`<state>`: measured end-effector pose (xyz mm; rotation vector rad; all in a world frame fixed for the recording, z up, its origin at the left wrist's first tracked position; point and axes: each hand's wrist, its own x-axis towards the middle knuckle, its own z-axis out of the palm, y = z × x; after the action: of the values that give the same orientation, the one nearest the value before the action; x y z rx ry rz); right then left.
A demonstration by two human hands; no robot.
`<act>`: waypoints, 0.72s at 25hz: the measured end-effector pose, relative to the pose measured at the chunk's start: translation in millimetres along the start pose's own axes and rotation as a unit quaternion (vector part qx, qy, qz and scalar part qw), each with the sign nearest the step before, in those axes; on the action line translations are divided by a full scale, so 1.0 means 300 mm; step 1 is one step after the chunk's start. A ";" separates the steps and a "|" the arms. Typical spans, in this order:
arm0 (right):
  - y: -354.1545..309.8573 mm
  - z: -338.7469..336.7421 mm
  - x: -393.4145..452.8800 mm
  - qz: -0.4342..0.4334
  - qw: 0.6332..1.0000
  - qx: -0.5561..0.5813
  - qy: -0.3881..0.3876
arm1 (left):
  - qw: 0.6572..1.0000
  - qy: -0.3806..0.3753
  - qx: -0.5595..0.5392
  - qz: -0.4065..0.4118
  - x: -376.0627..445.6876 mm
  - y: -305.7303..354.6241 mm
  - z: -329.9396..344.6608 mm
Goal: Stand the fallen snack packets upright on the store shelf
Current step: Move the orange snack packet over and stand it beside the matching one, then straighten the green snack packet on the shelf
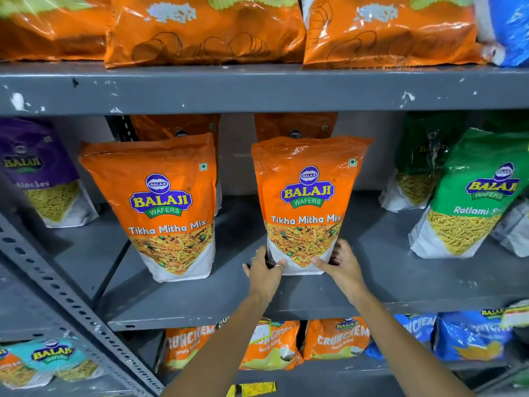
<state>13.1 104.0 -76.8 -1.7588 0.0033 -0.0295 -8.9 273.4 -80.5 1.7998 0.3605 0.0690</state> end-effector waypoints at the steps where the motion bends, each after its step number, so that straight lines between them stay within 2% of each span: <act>1: -0.003 -0.001 -0.001 -0.001 1.000 0.009 0.000 | 1.000 0.005 -0.021 0.013 -0.004 -0.001 0.004; 4: 0.000 -0.027 -0.009 -0.013 0.995 0.096 0.022 | 0.994 0.067 -0.040 0.077 -0.050 0.003 0.016; 7: 0.039 -0.107 0.003 -0.039 0.977 0.096 0.188 | 0.955 0.189 0.093 0.208 -0.120 0.025 0.051; 8: 0.055 -0.154 0.009 -0.048 0.964 0.085 0.248 | 0.941 0.196 0.146 0.235 -0.136 0.032 0.081; 10: 0.076 -0.276 0.030 -0.065 0.936 0.068 0.340 | 0.932 0.175 0.183 0.258 -0.148 0.056 0.167; 12: 0.089 -0.424 0.058 -0.076 0.916 0.055 0.389 | 0.933 0.150 0.173 0.276 -0.148 0.086 0.272; 15: 0.122 -0.630 0.098 -0.085 0.909 0.037 0.406 | 0.925 0.116 0.179 0.315 -0.147 0.115 0.436; 18: 0.155 -0.793 0.137 -0.085 0.917 0.027 0.388 | 0.944 0.056 0.150 0.288 -0.136 0.149 0.607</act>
<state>49.6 -139.2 -77.4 -1.5839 0.4237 -0.8439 4.6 82.2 -79.5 2.1601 -0.0954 0.5537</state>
